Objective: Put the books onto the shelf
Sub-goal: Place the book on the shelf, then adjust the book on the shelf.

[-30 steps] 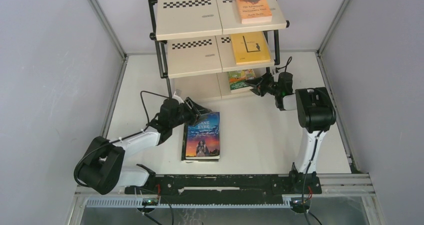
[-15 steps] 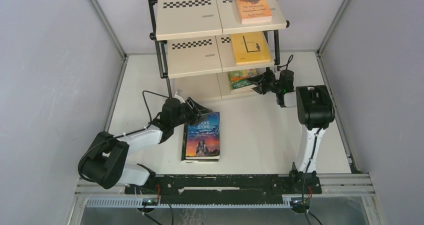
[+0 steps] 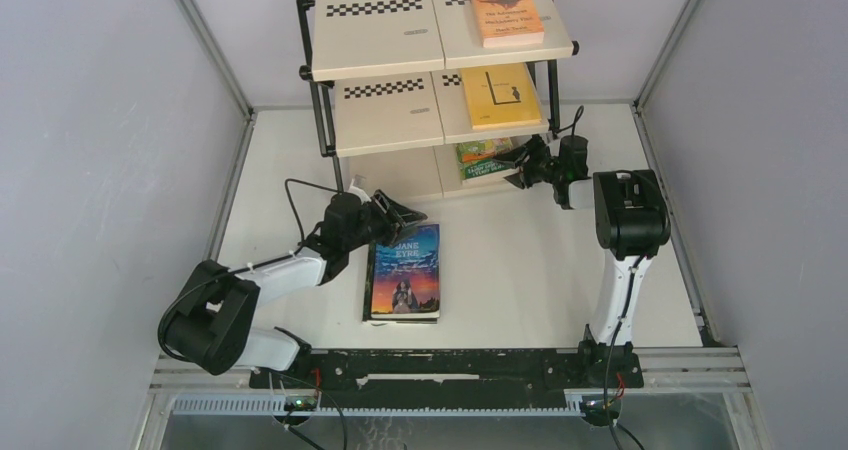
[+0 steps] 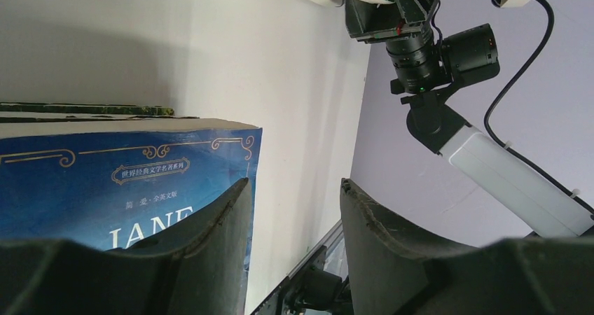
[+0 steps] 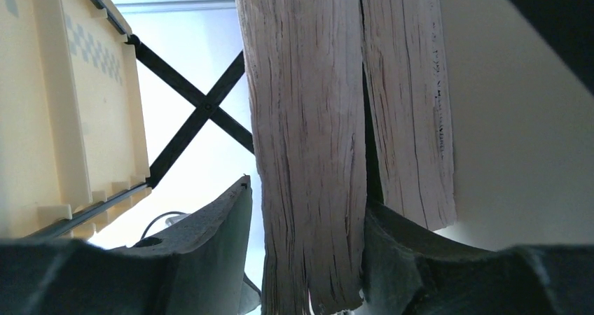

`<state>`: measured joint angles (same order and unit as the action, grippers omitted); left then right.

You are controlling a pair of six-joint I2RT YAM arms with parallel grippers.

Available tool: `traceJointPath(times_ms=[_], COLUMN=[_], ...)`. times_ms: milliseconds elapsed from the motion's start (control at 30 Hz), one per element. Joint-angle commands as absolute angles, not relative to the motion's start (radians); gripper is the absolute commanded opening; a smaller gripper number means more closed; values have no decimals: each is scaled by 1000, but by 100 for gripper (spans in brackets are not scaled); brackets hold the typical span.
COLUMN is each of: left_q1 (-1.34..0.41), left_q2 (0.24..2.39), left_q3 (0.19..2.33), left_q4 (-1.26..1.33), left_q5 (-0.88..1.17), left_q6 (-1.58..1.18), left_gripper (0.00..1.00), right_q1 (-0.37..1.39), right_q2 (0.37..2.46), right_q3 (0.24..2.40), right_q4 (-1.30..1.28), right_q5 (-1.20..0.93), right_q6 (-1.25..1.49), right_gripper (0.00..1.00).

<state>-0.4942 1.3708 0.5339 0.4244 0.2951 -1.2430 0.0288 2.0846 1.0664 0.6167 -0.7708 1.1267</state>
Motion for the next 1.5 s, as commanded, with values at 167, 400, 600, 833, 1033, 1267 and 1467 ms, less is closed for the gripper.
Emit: traceJointPath(times_ms=[167,400,600,833,1033,1267,1467], left_q1=[-497,-498,-501,-506,-517,-530,-539], left_q2=[1360,1339,1321,1303,1296,1283,1282], left_q3=[591,578,568,553,549,539,538], left_q4=[469,469,468,468,468,469,468], left_q5=[303,303,302,298,288,276,267], left_q6=[-1255,-1257,-1259,-1260,-1262,-1267,-1270], left_gripper=[54,54,54,54,54,54,54], right_q1=[27,35,30,22,19,15,19], right_q2=[2014,1969,1935,1899,1869,1803,1740], right_q3=[1095,1095,1061,1021,1001,962,956], right_q4=[494,392,384,365,338,305,233], right_q5=[-773,-741,-706,-680,-659,-609,-538], right_q6=[1022,952,951,927,897,854,788], right_gripper=[59,60,60,61,63,63,57])
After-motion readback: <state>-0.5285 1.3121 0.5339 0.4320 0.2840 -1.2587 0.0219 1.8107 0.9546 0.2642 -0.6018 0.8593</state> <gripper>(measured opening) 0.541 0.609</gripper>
